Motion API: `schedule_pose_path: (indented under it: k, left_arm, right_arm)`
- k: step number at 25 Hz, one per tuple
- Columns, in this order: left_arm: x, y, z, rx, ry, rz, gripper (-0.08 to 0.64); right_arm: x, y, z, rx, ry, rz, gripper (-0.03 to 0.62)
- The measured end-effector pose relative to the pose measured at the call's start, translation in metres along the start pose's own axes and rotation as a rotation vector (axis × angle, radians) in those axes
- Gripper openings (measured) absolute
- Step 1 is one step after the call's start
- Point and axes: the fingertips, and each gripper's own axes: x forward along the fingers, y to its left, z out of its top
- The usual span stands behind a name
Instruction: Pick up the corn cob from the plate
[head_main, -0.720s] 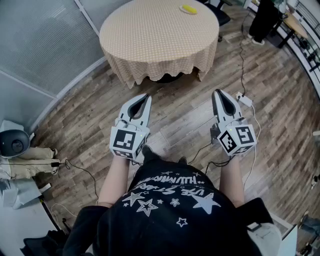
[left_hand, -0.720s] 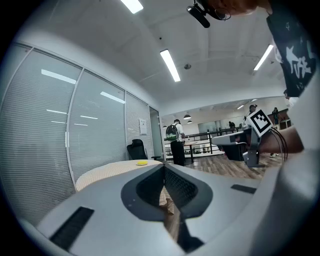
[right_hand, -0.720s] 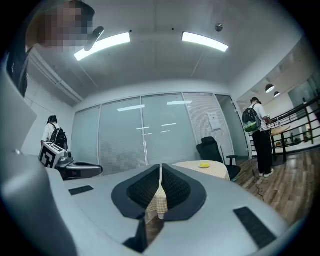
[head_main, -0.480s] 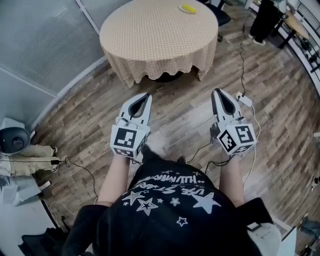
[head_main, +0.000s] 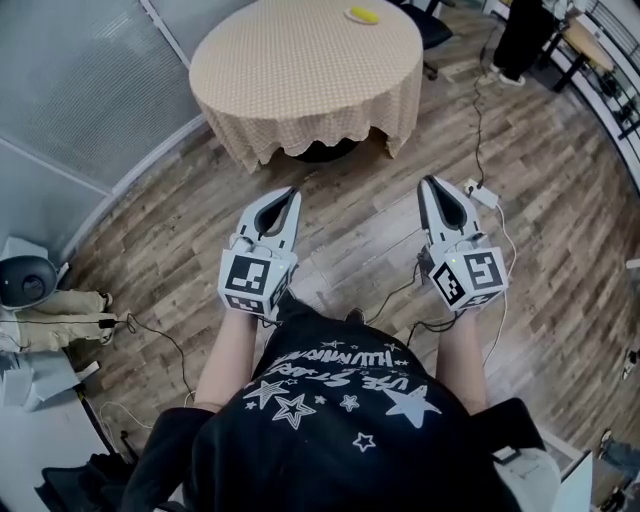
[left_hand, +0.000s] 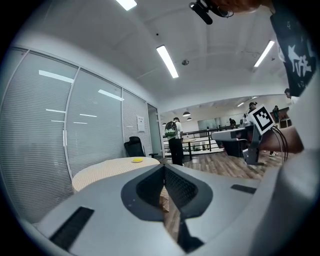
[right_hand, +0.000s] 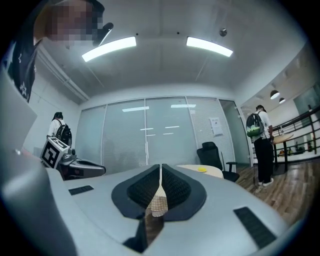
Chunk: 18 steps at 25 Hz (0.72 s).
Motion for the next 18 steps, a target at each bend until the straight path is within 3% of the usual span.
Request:
schedule_pose_path:
  k: [5, 15, 18]
  left_arm:
    - [0.003, -0.016, 0.0, 0.031, 0.007, -0.049, 0.006]
    - [0.033, 0.006, -0.021, -0.075, 0.032, -0.069, 0.006]
    - [0.058, 0.01, -0.017, -0.055, 0.023, -0.11, 0.006]
  right_arm:
    - [-0.004, 0.004, 0.002, -0.036, -0.026, 0.055, 0.032]
    - [-0.002, -0.027, -0.02, -0.023, 0.032, -0.062, 0.032]
    - [0.002, -0.047, -0.019, -0.013, 0.029, -0.124, 0.032]
